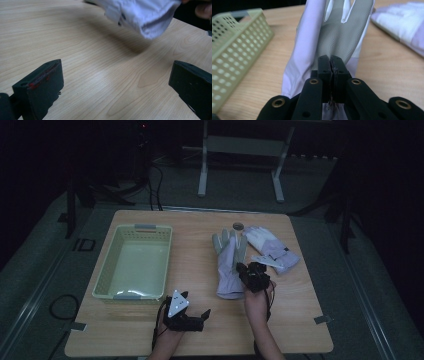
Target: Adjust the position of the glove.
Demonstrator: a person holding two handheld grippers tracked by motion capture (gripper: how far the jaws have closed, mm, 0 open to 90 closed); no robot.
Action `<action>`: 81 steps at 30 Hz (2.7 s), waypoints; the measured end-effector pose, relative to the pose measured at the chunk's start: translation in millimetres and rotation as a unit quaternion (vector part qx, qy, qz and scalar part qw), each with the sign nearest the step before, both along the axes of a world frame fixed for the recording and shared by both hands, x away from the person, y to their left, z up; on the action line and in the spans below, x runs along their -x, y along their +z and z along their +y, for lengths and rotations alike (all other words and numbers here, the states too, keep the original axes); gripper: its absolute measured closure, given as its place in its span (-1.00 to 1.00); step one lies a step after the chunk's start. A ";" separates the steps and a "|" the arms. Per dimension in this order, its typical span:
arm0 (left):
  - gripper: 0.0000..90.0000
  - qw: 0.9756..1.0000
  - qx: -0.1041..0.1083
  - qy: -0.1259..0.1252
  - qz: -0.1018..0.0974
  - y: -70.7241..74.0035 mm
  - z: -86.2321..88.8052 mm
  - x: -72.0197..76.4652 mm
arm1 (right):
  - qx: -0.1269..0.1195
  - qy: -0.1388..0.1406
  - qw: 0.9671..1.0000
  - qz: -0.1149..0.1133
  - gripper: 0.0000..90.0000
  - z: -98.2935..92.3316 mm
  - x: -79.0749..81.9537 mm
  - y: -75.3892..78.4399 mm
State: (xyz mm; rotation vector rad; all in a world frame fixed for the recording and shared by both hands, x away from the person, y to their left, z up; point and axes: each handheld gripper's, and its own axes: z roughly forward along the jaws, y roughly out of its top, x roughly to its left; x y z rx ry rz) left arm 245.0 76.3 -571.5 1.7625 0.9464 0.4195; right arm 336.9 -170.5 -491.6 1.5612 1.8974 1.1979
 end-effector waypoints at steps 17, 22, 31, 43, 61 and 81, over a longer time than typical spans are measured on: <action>-1.00 1.000 -0.001 -0.003 0.001 0.0 -0.3 -0.3 | 0.011 0.011 0.998 0.061 0.56 8.6 -8.9 -52.6; -1.00 1.000 0.000 -0.002 0.001 0.0 -0.4 -0.3 | 0.011 0.027 0.999 0.036 0.24 2.1 -7.8 -35.7; -1.00 1.000 0.001 -0.001 0.002 -0.1 -0.2 -0.5 | 0.021 0.054 0.998 -0.003 0.03 -32.0 -18.0 -1.1; -1.00 1.000 0.000 -0.001 0.003 0.0 -0.2 -0.8 | 0.063 0.092 0.993 -0.035 0.05 -75.4 -40.4 16.6; -1.00 1.000 -0.003 0.002 0.005 -0.1 -1.0 -1.0 | 0.091 0.070 0.993 -0.010 0.18 -131.2 -96.5 22.2; -1.00 1.000 -0.002 0.005 0.002 -0.1 -1.6 -0.6 | 0.123 0.060 0.989 0.059 0.08 -145.5 -169.4 -20.7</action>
